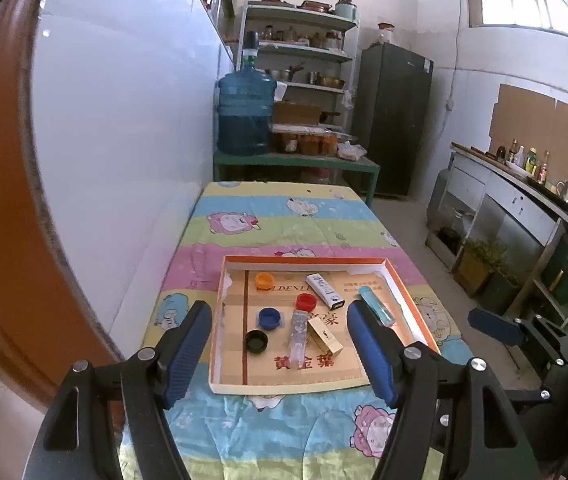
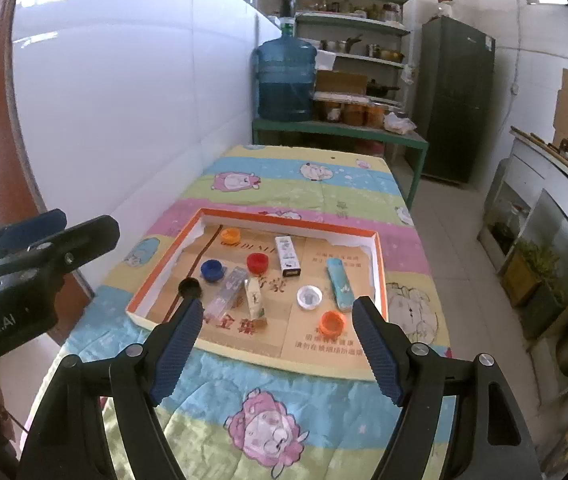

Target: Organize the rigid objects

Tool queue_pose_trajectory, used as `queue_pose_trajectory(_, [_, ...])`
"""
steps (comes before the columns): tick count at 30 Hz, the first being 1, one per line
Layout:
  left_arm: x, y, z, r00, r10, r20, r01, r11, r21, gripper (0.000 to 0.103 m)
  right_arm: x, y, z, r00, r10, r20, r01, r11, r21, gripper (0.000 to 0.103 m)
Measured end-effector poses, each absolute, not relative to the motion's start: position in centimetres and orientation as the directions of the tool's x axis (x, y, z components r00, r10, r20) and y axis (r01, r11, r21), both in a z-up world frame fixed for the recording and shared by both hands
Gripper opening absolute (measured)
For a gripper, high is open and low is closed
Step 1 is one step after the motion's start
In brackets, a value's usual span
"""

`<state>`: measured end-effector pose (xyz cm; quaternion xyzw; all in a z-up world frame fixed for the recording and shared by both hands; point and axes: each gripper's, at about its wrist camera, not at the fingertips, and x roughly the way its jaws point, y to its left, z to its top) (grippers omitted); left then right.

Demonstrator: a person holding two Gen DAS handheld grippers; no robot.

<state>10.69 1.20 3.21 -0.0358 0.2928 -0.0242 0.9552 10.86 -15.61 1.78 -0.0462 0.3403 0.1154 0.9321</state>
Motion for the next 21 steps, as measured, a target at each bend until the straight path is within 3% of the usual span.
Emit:
queue_pose_trajectory(7, [7.6,0.1,3.7,0.847,-0.001,-0.532,-0.005,1.0,-0.009,0.07,8.6,-15.8,2.2,0.747,0.167,-0.643,-0.218,0.976,-0.001,0.078])
queue_pose_trajectory(21, [4.3,0.2,4.2,0.859,-0.013,-0.512,-0.013,0.999,-0.046,0.07,3.7,-15.3,3.5,0.796,0.13,-0.592,-0.185,0.982,-0.033,0.078])
